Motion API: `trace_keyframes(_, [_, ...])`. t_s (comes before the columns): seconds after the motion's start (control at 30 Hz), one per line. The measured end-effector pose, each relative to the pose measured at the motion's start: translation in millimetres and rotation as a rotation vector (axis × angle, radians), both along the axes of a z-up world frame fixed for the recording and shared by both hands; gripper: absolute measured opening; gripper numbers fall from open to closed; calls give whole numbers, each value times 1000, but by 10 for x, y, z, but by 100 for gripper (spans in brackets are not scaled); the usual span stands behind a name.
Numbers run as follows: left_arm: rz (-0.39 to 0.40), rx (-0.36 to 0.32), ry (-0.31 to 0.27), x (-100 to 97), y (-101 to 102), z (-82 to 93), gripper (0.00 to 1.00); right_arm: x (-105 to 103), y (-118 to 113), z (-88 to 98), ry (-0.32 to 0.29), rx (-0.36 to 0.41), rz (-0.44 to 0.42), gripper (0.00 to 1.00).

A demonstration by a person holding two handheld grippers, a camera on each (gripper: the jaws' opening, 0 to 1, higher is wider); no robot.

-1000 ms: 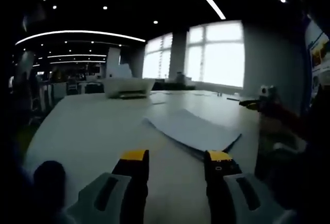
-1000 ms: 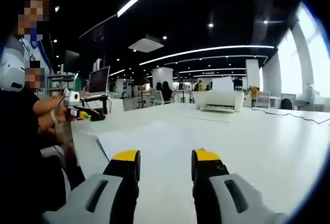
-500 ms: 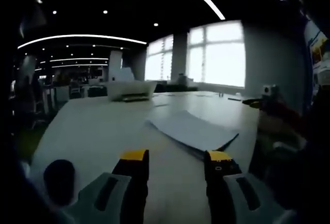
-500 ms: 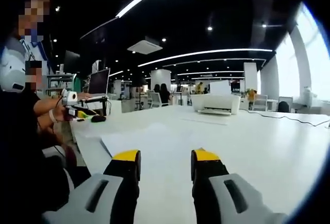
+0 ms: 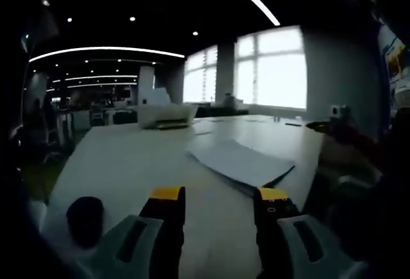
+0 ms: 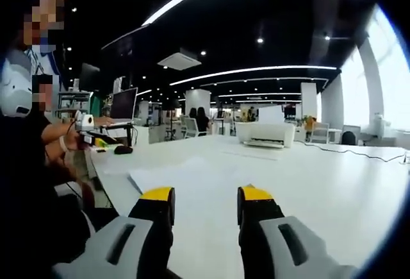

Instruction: Organize the stack of printing papers by aligning and flattening the scattered papers on the table

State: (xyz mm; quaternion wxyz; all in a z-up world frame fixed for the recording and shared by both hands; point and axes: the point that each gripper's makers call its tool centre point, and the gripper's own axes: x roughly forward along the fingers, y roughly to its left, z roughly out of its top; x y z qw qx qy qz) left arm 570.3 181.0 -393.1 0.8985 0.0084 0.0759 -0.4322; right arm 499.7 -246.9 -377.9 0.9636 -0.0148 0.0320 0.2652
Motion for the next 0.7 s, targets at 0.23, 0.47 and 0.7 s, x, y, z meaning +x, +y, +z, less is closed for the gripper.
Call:
trace_keyframes(0.23, [15, 3, -8, -103, 112, 11, 46, -137, -18, 38, -16, 2, -16, 34])
trace_keyframes(0.47, [33, 7, -14, -205, 206, 18, 46, -241, -45, 78, -30, -1, -27, 34])
trace_keyframes(0.7, [39, 16, -26, -311, 246, 53, 46, -349, -86, 91, -37, -8, -38, 34])
